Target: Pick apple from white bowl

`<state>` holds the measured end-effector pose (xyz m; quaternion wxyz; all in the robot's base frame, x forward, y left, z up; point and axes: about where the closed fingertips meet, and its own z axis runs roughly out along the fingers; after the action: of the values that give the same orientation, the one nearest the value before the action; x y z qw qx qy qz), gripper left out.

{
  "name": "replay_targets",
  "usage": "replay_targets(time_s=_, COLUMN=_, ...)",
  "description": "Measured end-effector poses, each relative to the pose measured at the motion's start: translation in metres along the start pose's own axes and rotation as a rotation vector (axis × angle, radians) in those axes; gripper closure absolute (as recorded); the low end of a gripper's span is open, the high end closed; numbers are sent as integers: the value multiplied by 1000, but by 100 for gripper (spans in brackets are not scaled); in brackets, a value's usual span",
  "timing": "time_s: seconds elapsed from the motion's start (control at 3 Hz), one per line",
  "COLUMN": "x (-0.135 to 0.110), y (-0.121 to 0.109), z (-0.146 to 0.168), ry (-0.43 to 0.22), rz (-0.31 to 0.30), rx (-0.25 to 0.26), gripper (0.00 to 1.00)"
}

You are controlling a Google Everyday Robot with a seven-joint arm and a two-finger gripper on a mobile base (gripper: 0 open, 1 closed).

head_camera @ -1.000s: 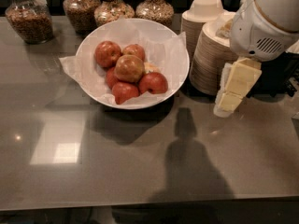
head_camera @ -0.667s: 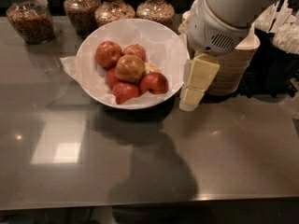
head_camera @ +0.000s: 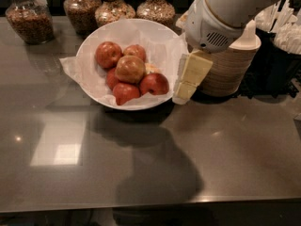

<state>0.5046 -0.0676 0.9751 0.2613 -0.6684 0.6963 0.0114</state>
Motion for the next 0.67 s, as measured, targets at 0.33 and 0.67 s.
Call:
replay_targets(time_s=0.33, x=-33, y=-26, z=13, ry=-127, rz=-1, rx=26, gripper=0)
replay_targets(time_s=0.67, x=-57, y=-41, z=30, ry=-240, rz=15, rx=-11, gripper=2)
